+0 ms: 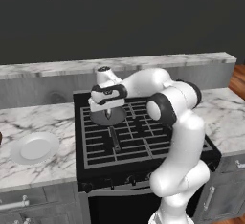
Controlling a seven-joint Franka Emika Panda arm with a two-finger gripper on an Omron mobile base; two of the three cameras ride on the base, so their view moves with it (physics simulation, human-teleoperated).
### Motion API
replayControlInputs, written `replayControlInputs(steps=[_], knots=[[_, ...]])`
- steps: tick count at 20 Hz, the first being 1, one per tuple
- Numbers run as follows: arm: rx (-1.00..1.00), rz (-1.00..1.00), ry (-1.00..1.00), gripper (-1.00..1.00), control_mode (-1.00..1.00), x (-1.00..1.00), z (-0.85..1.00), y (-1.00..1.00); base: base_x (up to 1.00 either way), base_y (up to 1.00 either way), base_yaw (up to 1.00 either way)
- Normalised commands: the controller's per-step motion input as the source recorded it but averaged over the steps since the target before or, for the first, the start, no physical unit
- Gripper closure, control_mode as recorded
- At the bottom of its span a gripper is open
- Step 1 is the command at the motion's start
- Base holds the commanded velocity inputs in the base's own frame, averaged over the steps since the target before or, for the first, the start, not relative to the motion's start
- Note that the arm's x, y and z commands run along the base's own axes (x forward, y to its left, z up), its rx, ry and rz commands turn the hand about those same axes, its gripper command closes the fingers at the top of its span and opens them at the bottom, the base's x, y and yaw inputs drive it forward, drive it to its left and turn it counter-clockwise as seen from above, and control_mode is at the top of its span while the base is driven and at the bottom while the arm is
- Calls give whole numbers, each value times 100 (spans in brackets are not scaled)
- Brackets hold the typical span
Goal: Place the fish on the plate and place the sweet potato on the same plate.
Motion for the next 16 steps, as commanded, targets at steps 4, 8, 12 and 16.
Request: replayControlInputs(steps=[4,8,12,16], knots=[[13,0,-1,100,-100,-49,32,8,0,0,0],[17,0,-4,100,-100,-61,27,7,0,0,0],[20,-2,-5,100,-100,-61,23,7,0,0,0],[10,0,-8,100,-100,-57,21,18,0,0,0]])
